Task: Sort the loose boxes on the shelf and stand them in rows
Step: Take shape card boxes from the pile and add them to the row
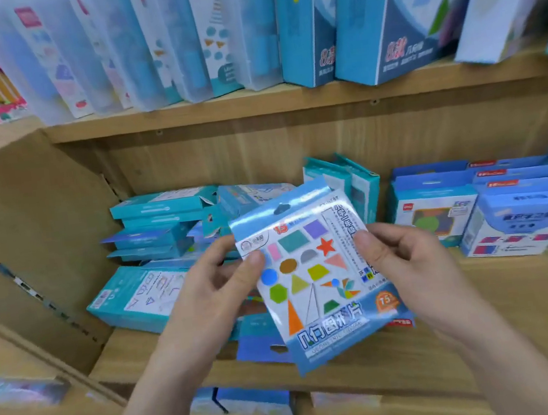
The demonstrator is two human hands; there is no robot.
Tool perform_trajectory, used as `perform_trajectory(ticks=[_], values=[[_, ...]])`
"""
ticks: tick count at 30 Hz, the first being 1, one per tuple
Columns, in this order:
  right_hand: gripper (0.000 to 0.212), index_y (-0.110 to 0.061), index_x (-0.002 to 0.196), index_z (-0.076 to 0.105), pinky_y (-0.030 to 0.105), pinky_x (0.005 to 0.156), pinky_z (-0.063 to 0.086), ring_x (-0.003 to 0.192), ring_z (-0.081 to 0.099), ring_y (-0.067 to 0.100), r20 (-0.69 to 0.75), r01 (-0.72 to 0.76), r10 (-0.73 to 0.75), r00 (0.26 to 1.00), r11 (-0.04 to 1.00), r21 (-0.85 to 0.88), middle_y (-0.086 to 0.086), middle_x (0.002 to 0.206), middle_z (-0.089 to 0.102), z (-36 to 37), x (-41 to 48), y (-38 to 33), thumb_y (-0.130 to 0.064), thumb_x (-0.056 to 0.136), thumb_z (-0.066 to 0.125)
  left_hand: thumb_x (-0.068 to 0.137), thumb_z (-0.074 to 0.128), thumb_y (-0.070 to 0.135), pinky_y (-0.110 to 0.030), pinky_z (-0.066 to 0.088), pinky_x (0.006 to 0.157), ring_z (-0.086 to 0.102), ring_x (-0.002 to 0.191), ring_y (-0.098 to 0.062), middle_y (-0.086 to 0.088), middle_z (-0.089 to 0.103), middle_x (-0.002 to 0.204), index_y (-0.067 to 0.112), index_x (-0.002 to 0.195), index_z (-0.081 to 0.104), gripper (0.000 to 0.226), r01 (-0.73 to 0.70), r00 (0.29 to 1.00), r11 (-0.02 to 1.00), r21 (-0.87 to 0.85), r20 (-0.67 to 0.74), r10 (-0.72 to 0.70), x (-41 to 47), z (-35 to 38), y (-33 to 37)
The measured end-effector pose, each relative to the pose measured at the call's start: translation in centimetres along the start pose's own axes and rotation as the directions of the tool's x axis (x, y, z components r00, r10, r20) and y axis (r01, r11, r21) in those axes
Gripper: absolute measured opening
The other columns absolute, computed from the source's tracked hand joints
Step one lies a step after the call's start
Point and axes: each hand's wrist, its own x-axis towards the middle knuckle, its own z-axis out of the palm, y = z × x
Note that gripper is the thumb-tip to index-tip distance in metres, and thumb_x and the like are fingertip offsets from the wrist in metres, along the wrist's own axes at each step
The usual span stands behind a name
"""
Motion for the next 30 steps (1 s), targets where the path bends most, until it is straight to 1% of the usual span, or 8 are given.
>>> perform_trajectory(ticks=[5,9,14,17,20,22,25,30], values=[[0.031,-0.014,0.097,0.069,0.015,0.058,0.050,0.073,0.069,0.005,0.041,-0.040,0.041,0.998,0.999,-0.029,-0.004,0.084,0.076,-1.5,-0.5,0.4,-0.033,0.077,0.055,0.073,0.061,0.028,-0.040,0.057,0.067,0.072,0.077,-0.028,-0.008,0.075,0.086,0.016,0.099,0.064,0.029,-0.014,1.000,1.000,-0.016,0.023,0.014,-0.1,1.7,-0.7],[0.030,-0.014,0.109,0.064,0.017,0.070,0.051,0.085,0.070,0.008,0.104,-0.062,0.065,0.992,0.998,-0.030,-0.001,0.094,0.075,-4.3,-1.2,0.5,-0.028,0.083,0.059,0.071,0.074,0.028,-0.045,0.054,0.063,0.070,0.077,-0.033,-0.009,0.075,0.089,0.032,0.094,0.068,0.024,-0.090,0.992,0.996,0.009,0.086,0.089,0.1,3.3,-0.2],[0.037,-0.023,0.119,0.059,0.026,0.087,0.052,0.103,0.066,0.017,0.006,0.002,-0.001,1.000,0.991,-0.136,0.001,0.109,0.071,-9.6,-2.2,0.0,-0.019,0.082,0.061,0.069,0.071,0.029,-0.018,0.052,0.052,0.071,0.073,-0.008,0.010,0.074,0.086,0.034,0.093,0.065,0.025,-0.221,0.954,0.968,0.118,0.235,0.189,0.4,7.8,0.6],[0.041,-0.028,0.119,0.059,0.022,0.082,0.052,0.106,0.063,0.011,-0.067,-0.001,-0.013,0.998,0.980,-0.198,-0.006,0.110,0.071,-12.8,-3.6,-0.5,-0.004,0.085,0.065,0.069,0.069,0.039,-0.018,0.055,0.060,0.069,0.079,0.000,0.023,0.072,0.088,0.049,0.101,0.056,0.036,-0.319,0.917,0.914,0.253,0.326,0.230,1.0,10.8,0.5],[0.063,-0.037,0.122,0.052,0.018,0.075,0.054,0.108,0.060,0.002,-0.169,-0.028,-0.020,0.985,0.961,-0.275,-0.018,0.110,0.067,-15.4,-5.6,-0.4,0.007,0.080,0.066,0.072,0.069,0.044,-0.025,0.057,0.067,0.067,0.082,0.005,0.032,0.068,0.091,0.043,0.104,0.051,0.036,-0.398,0.891,0.832,0.386,0.378,0.250,1.8,14.0,-1.0],[0.079,-0.046,0.131,0.042,0.018,0.075,0.054,0.105,0.059,-0.002,-0.194,-0.044,-0.029,0.981,0.933,-0.357,-0.024,0.108,0.063,-16.5,-6.6,-0.3,0.006,0.078,0.069,0.070,0.067,0.039,-0.029,0.057,0.070,0.068,0.082,0.000,0.029,0.068,0.093,0.037,0.102,0.052,0.036,-0.392,0.888,0.832,0.392,0.398,0.231,2.2,16.5,-2.3],[0.089,-0.056,0.132,0.029,0.010,0.069,0.050,0.097,0.055,-0.017,-0.244,-0.090,-0.023,0.970,0.892,-0.442,-0.041,0.099,0.056,-18.4,-7.7,0.4,0.003,0.079,0.069,0.078,0.072,0.014,-0.018,0.053,0.077,0.065,0.091,0.005,0.030,0.067,0.099,0.031,0.100,0.058,0.030,-0.358,0.880,0.879,0.316,0.427,0.205,2.5,20.3,-4.2],[0.083,-0.060,0.128,0.031,0.013,0.069,0.048,0.099,0.060,-0.005,-0.348,-0.138,-0.032,0.937,0.880,-0.454,-0.029,0.103,0.063,-22.4,-8.6,3.3,-0.003,0.081,0.070,0.081,0.068,-0.002,-0.010,0.047,0.081,0.063,0.096,0.006,0.031,0.066,0.099,0.030,0.101,0.055,0.040,-0.222,0.913,0.957,0.186,0.385,0.137,3.3,24.9,-6.1]])
